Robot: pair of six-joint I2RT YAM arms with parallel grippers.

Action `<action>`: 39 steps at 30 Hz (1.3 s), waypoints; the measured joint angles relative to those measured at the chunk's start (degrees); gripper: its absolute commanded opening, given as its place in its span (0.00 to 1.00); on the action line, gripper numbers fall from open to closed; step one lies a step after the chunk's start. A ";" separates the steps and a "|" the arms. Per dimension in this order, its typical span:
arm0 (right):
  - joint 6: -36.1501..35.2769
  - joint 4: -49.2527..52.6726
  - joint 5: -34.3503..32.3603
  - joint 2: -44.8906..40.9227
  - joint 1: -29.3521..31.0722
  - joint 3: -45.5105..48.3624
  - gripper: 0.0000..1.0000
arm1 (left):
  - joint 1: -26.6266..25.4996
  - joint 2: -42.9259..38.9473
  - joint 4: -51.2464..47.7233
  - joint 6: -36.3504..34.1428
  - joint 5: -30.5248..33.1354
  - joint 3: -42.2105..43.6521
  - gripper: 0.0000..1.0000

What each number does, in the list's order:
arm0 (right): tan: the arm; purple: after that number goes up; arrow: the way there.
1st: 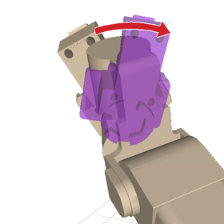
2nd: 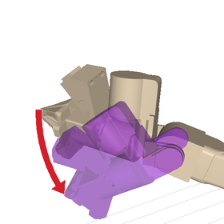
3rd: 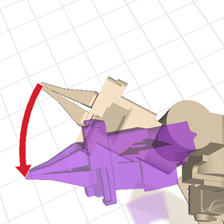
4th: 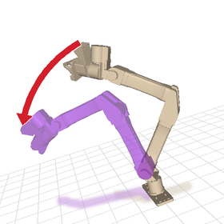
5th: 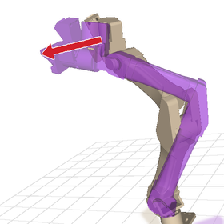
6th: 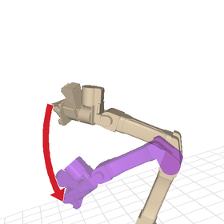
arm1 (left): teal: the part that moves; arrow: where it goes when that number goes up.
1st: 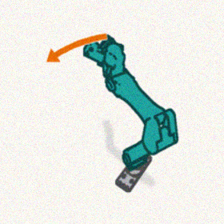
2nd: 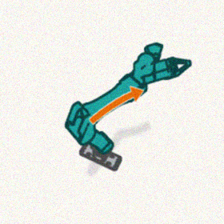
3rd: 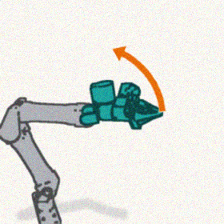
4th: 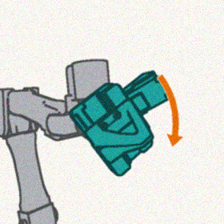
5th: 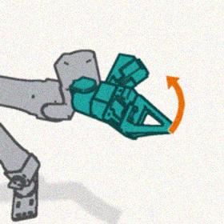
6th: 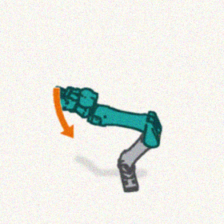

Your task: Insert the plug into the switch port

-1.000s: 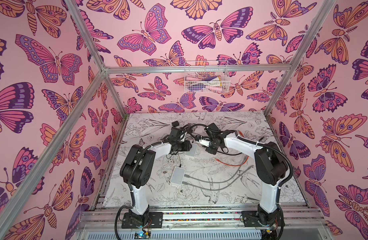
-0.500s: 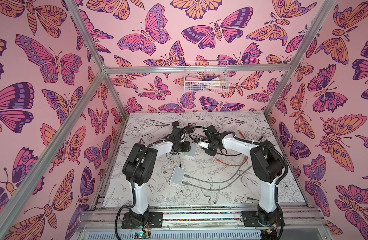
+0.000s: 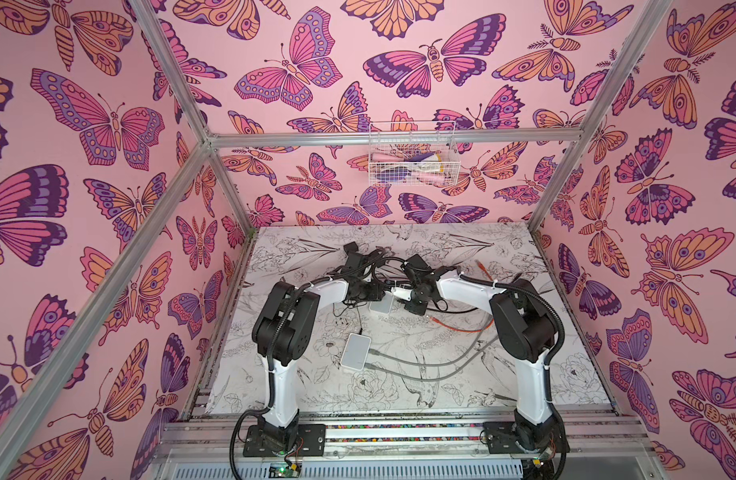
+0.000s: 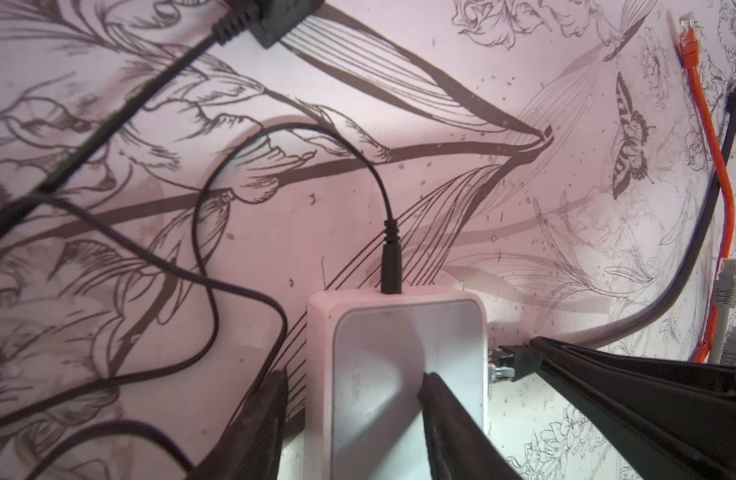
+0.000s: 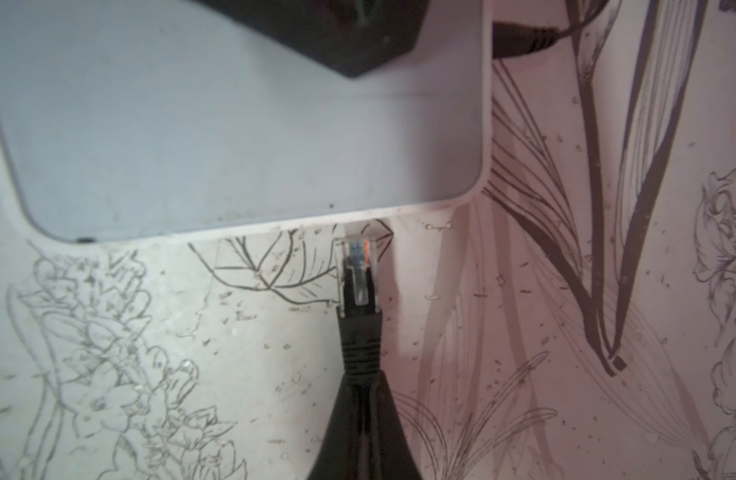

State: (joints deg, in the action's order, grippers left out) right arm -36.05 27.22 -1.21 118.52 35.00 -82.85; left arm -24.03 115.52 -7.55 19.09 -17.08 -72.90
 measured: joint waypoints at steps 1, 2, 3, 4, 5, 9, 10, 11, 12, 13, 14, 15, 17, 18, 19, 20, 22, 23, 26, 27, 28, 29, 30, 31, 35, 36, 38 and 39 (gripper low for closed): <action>0.00 -0.15 -0.02 0.02 0.00 0.00 0.00 | 0.00 0.11 0.00 -0.13 -0.02 -0.11 0.54; 0.00 -0.35 -0.02 0.04 0.02 0.02 0.00 | 0.00 0.26 0.02 -0.24 -0.04 -0.24 0.54; 0.00 -0.61 0.00 0.09 0.02 0.00 0.00 | 0.00 0.46 0.07 -0.37 -0.11 -0.42 0.54; 0.00 -0.90 0.00 0.15 0.02 0.00 0.00 | 0.00 0.57 0.17 -0.52 -0.17 -0.57 0.54; 0.00 -1.09 0.00 0.22 0.02 0.00 0.00 | 0.00 0.66 0.20 -0.63 -0.28 -0.66 0.54; -0.02 -1.79 -0.02 0.37 0.02 0.00 0.00 | 0.00 0.87 0.20 -0.90 -0.68 -0.98 0.53; -0.02 -1.81 -0.02 0.42 0.02 -0.04 0.00 | 0.00 0.92 0.17 -0.94 -0.74 -1.03 0.53; -0.02 -1.90 -0.02 0.44 0.02 -0.07 0.00 | 0.00 0.96 0.20 -0.98 -0.90 -1.05 0.52; -0.02 -1.90 -0.02 0.48 0.02 -0.13 0.00 | 0.00 1.07 0.22 -1.05 -1.11 -1.11 0.52; -0.04 -1.95 -0.02 0.55 0.02 -0.22 0.00 | 0.00 1.11 0.28 -1.07 -1.33 -1.11 0.51; -0.07 -1.88 -0.04 0.68 0.02 -0.42 0.00 | 0.00 1.20 0.44 -1.07 -1.57 -1.11 0.51; -0.11 -1.77 -0.13 0.79 0.00 -0.66 0.00 | 0.02 1.25 0.55 -1.07 -1.77 -1.11 0.51; -0.20 -1.68 -0.22 0.96 -0.02 -0.90 0.00 | 0.11 1.31 0.66 -1.09 -2.01 -1.11 0.51; -0.20 -1.68 -0.26 1.05 -0.02 -1.01 0.00 | 0.17 1.36 0.70 -1.14 -2.21 -1.11 0.51; -0.20 -1.66 -0.31 1.09 -0.04 -1.07 0.00 | 0.24 1.40 0.79 -1.25 -2.32 -1.11 0.50; -0.22 -1.64 -0.39 1.11 -0.04 -1.11 0.00 | 0.33 1.51 1.07 -1.38 -2.45 -1.11 0.49; -0.22 -1.66 -0.46 1.11 -0.04 -1.11 0.00 | 0.46 1.60 1.53 -1.70 -2.67 -1.11 0.48; -0.24 -1.68 -0.46 1.11 -0.04 -1.11 0.00 | 0.46 1.62 1.64 -1.88 -2.64 -1.11 0.48; -0.31 -1.73 -0.46 1.11 -0.04 -1.11 0.00 | 0.46 1.62 1.73 -2.19 -2.64 -1.11 0.48; -0.33 -1.73 -0.44 1.11 -0.04 -1.11 0.00 | 0.46 1.62 1.73 -2.19 -2.64 -1.11 0.48; -0.35 -1.73 -0.44 1.11 -0.04 -1.11 0.00 | 0.46 1.62 1.73 -2.19 -2.67 -1.11 0.48; -0.33 -1.75 -0.44 1.11 -0.04 -1.11 0.00 | 0.46 1.62 1.73 -2.19 -2.67 -1.11 0.48; -0.33 -1.75 -0.44 1.11 -0.04 -1.11 0.00 | 0.46 1.62 1.73 -2.19 -2.69 -1.11 0.48; -0.33 -1.75 -0.44 1.11 -0.04 -1.11 0.00 | 0.46 1.62 1.73 -2.19 -2.69 -1.11 0.48; -0.11 -1.99 -0.76 1.11 -0.04 -1.11 0.00 | 0.46 1.64 1.73 -2.19 -2.69 -1.11 0.48; 0.02 -2.03 -0.85 1.11 -0.04 -1.11 0.00 | 0.46 1.66 1.73 -2.21 -2.69 -1.11 0.47; 0.09 -2.32 -0.96 1.11 -0.04 -1.11 0.00 | 0.50 1.73 1.92 -2.23 -2.84 -1.11 0.46; 0.13 -2.40 -1.07 1.11 -0.04 -1.11 0.00 | 0.50 1.77 1.97 -2.27 -2.91 -1.11 0.46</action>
State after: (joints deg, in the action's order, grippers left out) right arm -35.92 24.82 -2.28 119.63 34.96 -83.96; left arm -23.53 117.30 -5.58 16.82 -19.99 -74.02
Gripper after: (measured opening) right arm 0.060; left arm 0.467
